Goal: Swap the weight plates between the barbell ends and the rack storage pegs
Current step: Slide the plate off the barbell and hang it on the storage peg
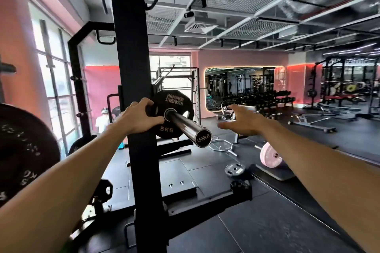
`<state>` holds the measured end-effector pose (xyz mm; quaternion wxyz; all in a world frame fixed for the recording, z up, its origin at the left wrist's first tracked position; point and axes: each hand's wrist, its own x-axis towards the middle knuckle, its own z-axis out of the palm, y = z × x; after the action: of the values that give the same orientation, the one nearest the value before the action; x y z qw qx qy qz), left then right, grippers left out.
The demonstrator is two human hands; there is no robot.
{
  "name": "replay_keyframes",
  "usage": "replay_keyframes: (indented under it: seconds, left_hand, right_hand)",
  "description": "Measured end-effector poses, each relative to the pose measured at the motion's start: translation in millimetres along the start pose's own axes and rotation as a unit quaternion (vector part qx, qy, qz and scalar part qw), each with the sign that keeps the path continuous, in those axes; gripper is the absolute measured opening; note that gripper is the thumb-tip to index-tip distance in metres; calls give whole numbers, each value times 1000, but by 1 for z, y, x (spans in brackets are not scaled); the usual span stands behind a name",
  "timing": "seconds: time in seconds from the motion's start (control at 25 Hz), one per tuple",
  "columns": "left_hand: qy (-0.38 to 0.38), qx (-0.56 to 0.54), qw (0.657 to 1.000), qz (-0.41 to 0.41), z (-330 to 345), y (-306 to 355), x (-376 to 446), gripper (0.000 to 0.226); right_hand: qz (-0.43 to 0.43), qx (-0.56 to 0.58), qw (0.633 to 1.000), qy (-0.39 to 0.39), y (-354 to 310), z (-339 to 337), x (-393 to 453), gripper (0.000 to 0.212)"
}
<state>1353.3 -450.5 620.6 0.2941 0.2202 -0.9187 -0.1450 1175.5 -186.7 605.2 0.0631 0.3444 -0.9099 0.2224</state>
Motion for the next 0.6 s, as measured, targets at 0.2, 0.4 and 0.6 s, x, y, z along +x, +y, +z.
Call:
replay_keyframes:
  seconds: [0.2,0.4,0.6]
  left_hand:
    - [31,14,998,-44,37,-41,58,75]
    - [50,27,996,-66,66,-66,135,78]
    - [53,39,994,-83,94,-89,203,76]
  right_hand:
    - [-23,7,1000,-14,6,44,87,95]
    - [-36,10,999,-13,7,77,186,94]
    - [-68,38,997,12,-2,105,269,88]
